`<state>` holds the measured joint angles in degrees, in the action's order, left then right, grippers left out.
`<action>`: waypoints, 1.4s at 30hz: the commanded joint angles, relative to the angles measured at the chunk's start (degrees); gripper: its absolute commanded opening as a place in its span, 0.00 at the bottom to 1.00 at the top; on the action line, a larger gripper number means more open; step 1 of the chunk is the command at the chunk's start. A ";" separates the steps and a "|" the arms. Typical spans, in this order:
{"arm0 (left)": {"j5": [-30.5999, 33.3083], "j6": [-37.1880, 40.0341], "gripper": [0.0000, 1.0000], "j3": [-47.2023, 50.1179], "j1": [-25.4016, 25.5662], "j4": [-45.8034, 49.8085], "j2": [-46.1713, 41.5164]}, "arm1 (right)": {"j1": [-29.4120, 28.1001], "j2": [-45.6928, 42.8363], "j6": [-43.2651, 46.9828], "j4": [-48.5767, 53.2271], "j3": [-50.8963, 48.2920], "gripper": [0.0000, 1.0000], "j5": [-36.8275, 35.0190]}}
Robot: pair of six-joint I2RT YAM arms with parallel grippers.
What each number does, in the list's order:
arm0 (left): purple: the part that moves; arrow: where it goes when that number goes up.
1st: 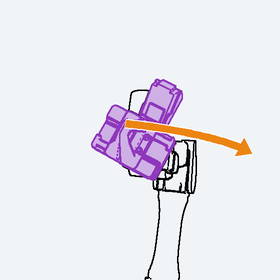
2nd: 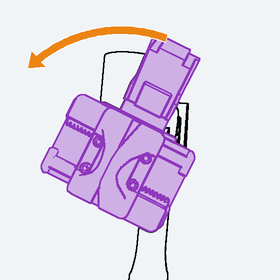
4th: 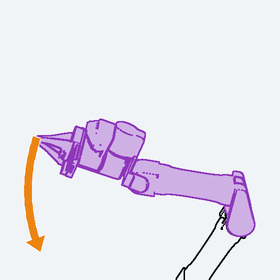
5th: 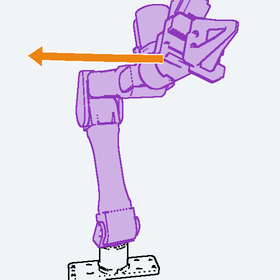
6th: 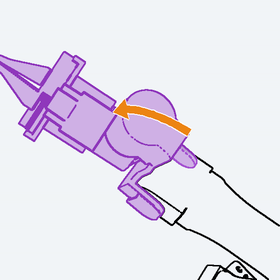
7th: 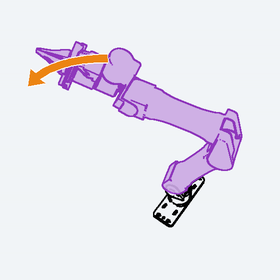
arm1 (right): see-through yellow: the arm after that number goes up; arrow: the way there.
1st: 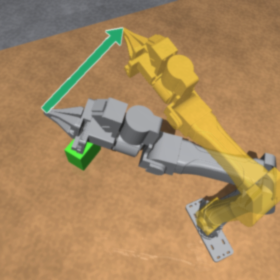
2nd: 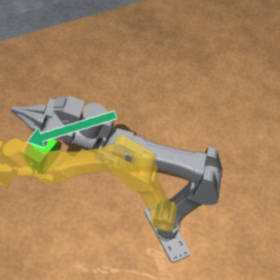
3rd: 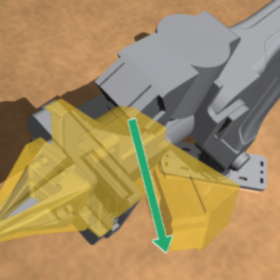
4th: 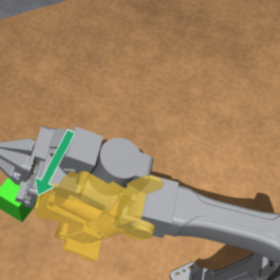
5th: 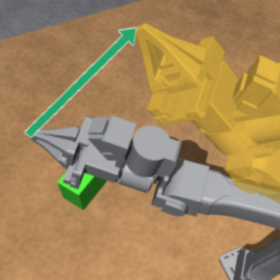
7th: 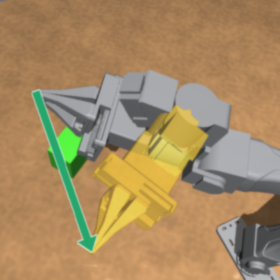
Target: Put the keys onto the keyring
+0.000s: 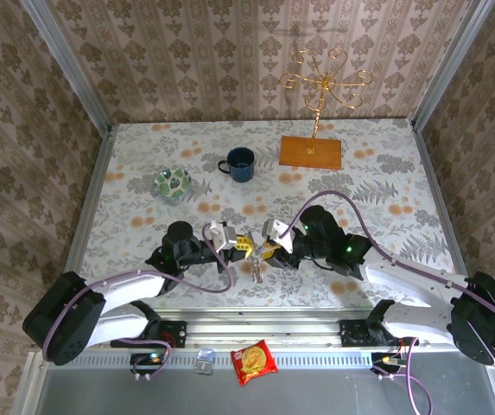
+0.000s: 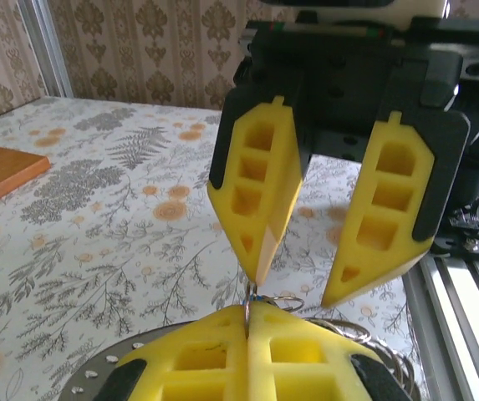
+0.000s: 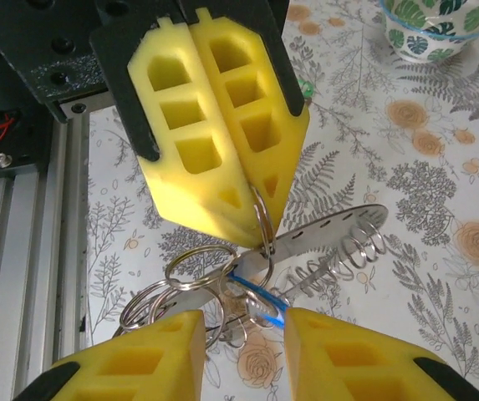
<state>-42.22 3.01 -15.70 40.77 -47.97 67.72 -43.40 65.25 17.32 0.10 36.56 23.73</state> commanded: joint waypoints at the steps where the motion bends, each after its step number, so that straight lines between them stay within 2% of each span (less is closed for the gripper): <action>1: -0.72 -3.26 0.00 0.76 -0.09 -7.24 0.93 | -0.21 -0.07 -2.16 -6.35 -0.91 0.30 -1.31; 4: -1.11 -3.01 0.00 0.88 0.03 -8.06 1.43 | 0.11 -1.28 -1.57 -7.01 -1.00 0.29 1.58; 8: -1.77 -1.86 0.00 0.93 0.00 -8.28 1.71 | 1.04 -3.09 1.10 -2.23 0.25 0.29 4.91; 17: -3.31 0.98 0.00 0.59 0.23 -8.16 1.97 | 1.79 0.53 2.98 0.17 4.76 0.26 6.58; 25: -3.95 2.81 0.00 0.50 0.60 -7.32 1.80 | 1.82 4.61 5.26 3.49 7.87 0.19 8.16; 31: -4.14 3.01 0.00 0.53 0.70 -7.34 1.75 | 2.04 4.87 7.42 6.48 8.24 0.16 7.74; 42: -4.91 3.47 0.00 0.41 0.77 -7.41 1.96 | 3.32 4.11 7.54 6.80 7.86 0.19 9.89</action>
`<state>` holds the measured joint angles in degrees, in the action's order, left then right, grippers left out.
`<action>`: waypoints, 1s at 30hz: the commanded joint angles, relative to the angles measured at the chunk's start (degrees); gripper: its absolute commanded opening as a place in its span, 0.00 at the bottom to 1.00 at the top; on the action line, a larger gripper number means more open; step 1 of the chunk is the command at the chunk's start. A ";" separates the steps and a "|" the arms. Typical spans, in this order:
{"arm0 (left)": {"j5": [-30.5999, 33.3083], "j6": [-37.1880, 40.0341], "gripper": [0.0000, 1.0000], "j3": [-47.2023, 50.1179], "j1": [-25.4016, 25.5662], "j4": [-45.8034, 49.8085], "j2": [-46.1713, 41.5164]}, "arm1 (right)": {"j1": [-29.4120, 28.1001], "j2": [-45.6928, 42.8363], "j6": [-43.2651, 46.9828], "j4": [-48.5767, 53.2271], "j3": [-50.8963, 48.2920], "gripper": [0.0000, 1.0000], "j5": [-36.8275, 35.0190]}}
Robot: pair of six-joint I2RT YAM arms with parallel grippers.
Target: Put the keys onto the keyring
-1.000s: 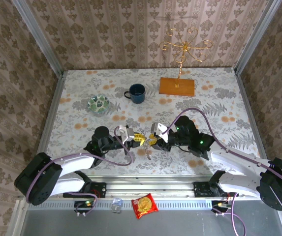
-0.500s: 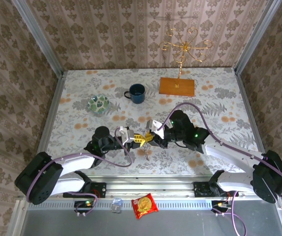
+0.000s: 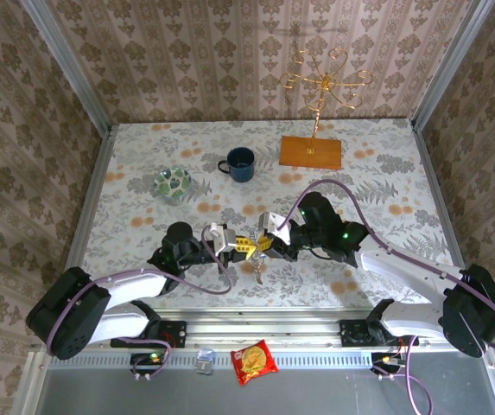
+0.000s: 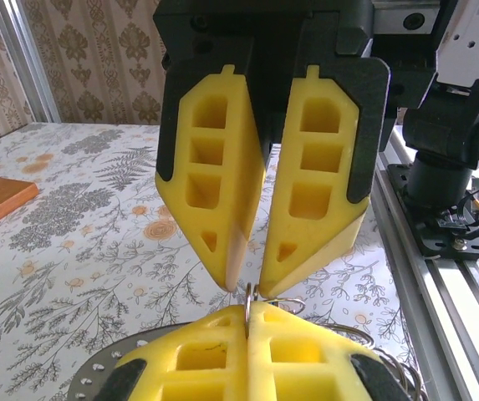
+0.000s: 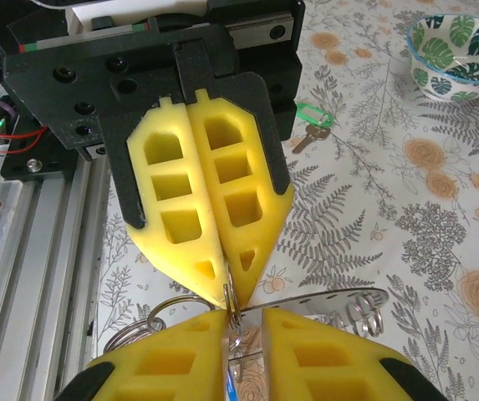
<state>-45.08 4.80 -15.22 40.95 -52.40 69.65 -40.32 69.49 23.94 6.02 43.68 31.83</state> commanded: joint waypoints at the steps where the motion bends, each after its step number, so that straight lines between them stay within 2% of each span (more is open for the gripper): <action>1: -2.08 1.66 0.00 -0.07 0.57 -3.02 0.05 | 0.24 0.42 0.76 0.69 0.96 0.18 2.02; 8: -2.37 1.50 0.00 -0.03 0.71 -3.22 0.14 | 0.16 2.79 0.32 -0.58 2.09 0.12 3.72; 11: -2.28 1.24 0.00 0.12 0.80 -4.18 0.36 | 0.15 3.56 0.64 -0.38 2.67 0.00 4.50; 15: -0.84 1.03 0.01 0.29 0.80 -3.78 0.15 | 0.19 3.20 2.13 0.79 3.24 0.00 4.13; 18: 1.15 1.90 0.17 0.15 0.72 0.02 -0.96 | 0.15 2.75 4.49 4.17 4.68 0.00 2.94; 21: 2.47 4.01 0.21 -1.05 0.83 6.43 -2.68 | 0.15 3.35 7.18 9.39 7.20 0.00 1.97; 25: 2.87 7.95 0.19 -3.34 1.23 16.14 -4.86 | -0.48 4.74 10.51 14.37 9.94 0.00 0.56; 30: 3.11 9.82 0.11 -4.70 1.28 20.17 -6.17 | -1.51 6.17 13.23 18.56 13.32 0.00 -0.32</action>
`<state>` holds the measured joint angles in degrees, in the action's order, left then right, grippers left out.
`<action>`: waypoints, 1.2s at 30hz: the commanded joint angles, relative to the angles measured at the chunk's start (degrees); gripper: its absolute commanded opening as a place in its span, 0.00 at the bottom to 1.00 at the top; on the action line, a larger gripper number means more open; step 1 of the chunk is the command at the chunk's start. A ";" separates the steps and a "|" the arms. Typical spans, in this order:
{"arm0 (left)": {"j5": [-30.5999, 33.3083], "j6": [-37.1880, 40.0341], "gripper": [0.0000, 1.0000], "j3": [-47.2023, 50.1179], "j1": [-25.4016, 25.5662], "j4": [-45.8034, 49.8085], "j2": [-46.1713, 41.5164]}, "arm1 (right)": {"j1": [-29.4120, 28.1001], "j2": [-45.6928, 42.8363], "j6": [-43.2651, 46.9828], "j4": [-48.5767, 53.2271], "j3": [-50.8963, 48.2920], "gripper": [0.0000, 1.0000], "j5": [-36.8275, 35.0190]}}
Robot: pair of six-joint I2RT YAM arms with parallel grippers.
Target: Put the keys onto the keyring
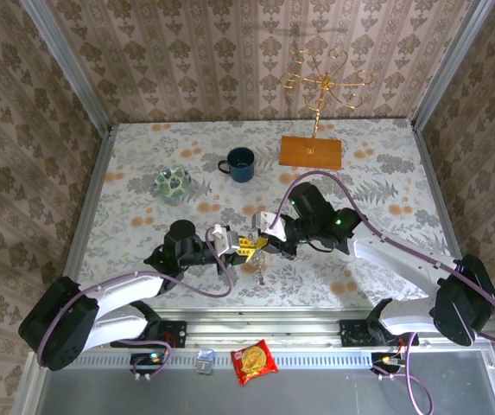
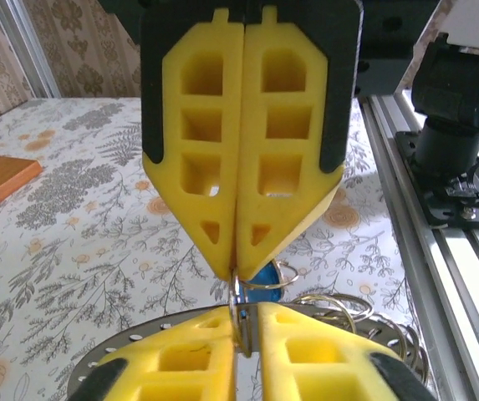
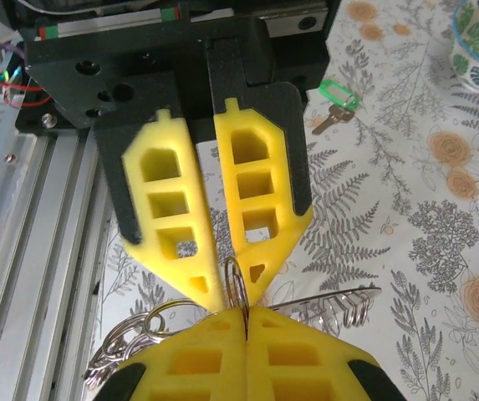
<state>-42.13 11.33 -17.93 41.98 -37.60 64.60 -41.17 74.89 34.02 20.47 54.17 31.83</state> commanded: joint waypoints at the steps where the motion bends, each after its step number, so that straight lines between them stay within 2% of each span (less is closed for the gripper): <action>1: 0.20 3.54 0.10 -2.23 0.30 5.92 -1.12 | -0.74 0.79 3.24 4.14 3.08 0.00 -0.07; 5: 0.38 4.22 0.01 -2.88 0.28 7.36 -1.04 | -1.62 1.44 4.08 6.21 5.10 0.00 0.32; 7: 0.46 4.42 0.00 -2.99 0.30 7.33 -1.14 | -1.50 1.33 3.57 6.03 5.19 0.00 0.82; 8: 0.51 4.41 0.00 -2.84 0.23 7.28 -1.14 | -1.35 0.90 2.68 4.95 4.68 0.03 0.31; 9: 0.56 4.35 0.00 -2.88 0.23 7.11 -1.21 | -0.97 0.32 1.55 3.40 3.82 0.17 -0.40; 10: 0.51 4.31 0.00 -2.80 0.30 7.02 -1.23 | -0.52 -0.25 0.56 2.09 2.86 0.25 -1.07; 16: 0.72 3.39 0.00 -1.84 0.26 4.85 -1.40 | 0.30 -4.80 -4.25 -2.57 -4.19 0.34 -3.72; 21: 0.98 2.26 0.00 -1.36 0.29 3.23 -1.23 | -0.37 -5.81 -9.96 -6.81 -8.46 0.34 -2.43; 28: 1.10 0.34 0.00 -0.38 0.28 0.18 -0.88 | -1.24 -3.57 -12.09 -10.68 -10.24 0.31 -3.17; 33: 1.13 -0.61 0.00 0.12 0.30 -1.01 -0.79 | -1.28 -2.99 -12.30 -12.58 -10.27 0.20 -3.77; 36: 1.00 -0.93 0.00 0.36 0.29 -1.58 -0.79 | -1.28 -2.93 -11.56 -12.03 -9.94 0.07 -4.10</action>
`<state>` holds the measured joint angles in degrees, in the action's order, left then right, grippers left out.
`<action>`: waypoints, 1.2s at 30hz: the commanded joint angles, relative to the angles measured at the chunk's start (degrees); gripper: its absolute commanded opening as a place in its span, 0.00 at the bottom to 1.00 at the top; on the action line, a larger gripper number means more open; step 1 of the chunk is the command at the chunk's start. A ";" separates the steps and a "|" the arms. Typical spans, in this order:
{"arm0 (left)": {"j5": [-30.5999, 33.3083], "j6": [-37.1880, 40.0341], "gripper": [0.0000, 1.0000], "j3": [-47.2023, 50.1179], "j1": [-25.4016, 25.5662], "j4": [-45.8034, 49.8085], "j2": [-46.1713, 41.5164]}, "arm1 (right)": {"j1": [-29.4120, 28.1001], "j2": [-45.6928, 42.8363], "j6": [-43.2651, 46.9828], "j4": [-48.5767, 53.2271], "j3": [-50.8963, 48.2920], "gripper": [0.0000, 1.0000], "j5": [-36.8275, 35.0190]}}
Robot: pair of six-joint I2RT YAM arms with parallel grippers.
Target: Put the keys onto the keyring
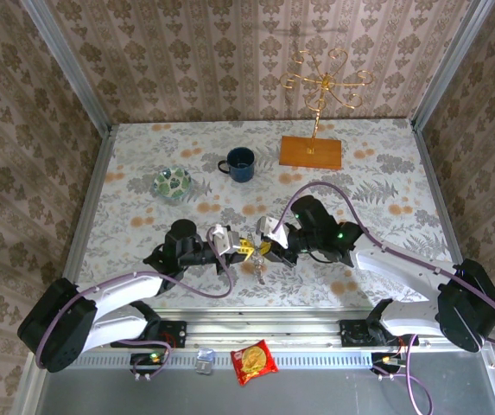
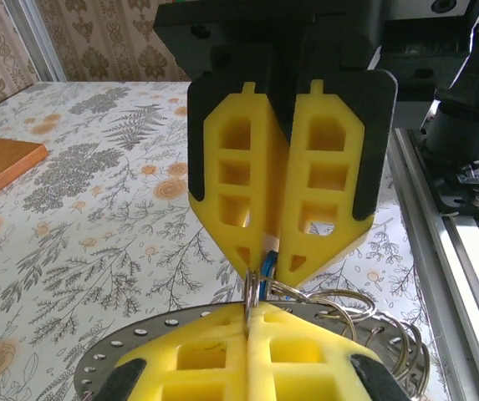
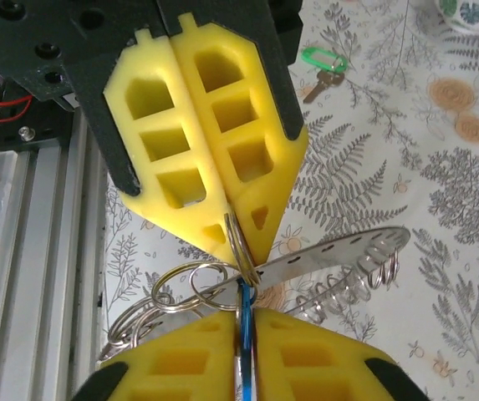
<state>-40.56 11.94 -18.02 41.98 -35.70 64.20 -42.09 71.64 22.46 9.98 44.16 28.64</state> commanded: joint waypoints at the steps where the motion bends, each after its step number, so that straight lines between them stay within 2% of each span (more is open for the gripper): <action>1: -0.58 -1.66 0.00 0.60 0.30 -3.86 -0.40 | -0.32 0.39 0.54 -0.93 0.20 0.03 -1.22; 3: -0.51 -1.92 0.00 0.84 0.28 -4.90 -0.32 | -0.23 0.70 1.58 0.34 0.49 0.00 -2.15; 9: -0.61 -3.57 0.00 1.80 0.30 -11.99 1.08 | -0.28 4.11 3.03 3.66 1.79 0.00 -1.66; 15: -0.13 -1.48 0.00 1.94 0.63 -10.67 1.36 | 0.11 2.26 2.23 2.42 1.57 0.00 -1.13; 18: -0.20 -1.38 0.00 2.18 0.74 -10.48 1.54 | 0.99 -1.22 1.19 0.60 -0.21 0.24 -1.11; 21: -0.27 -1.53 0.00 2.42 1.05 -11.26 1.88 | 1.38 -4.44 1.18 -0.37 -2.04 0.30 -0.88; 27: -0.42 -2.93 0.00 3.08 1.44 -15.11 3.46 | 1.39 -5.17 -1.68 -5.61 -3.56 0.29 1.39; 36: -0.49 -4.14 0.00 3.91 1.71 -18.64 4.35 | 1.39 -1.96 -3.31 -9.58 -3.73 0.21 2.42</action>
<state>-40.07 9.15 -14.61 43.16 -49.76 68.55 -40.86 69.14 20.36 3.09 41.39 29.58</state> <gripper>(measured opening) 0.057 0.218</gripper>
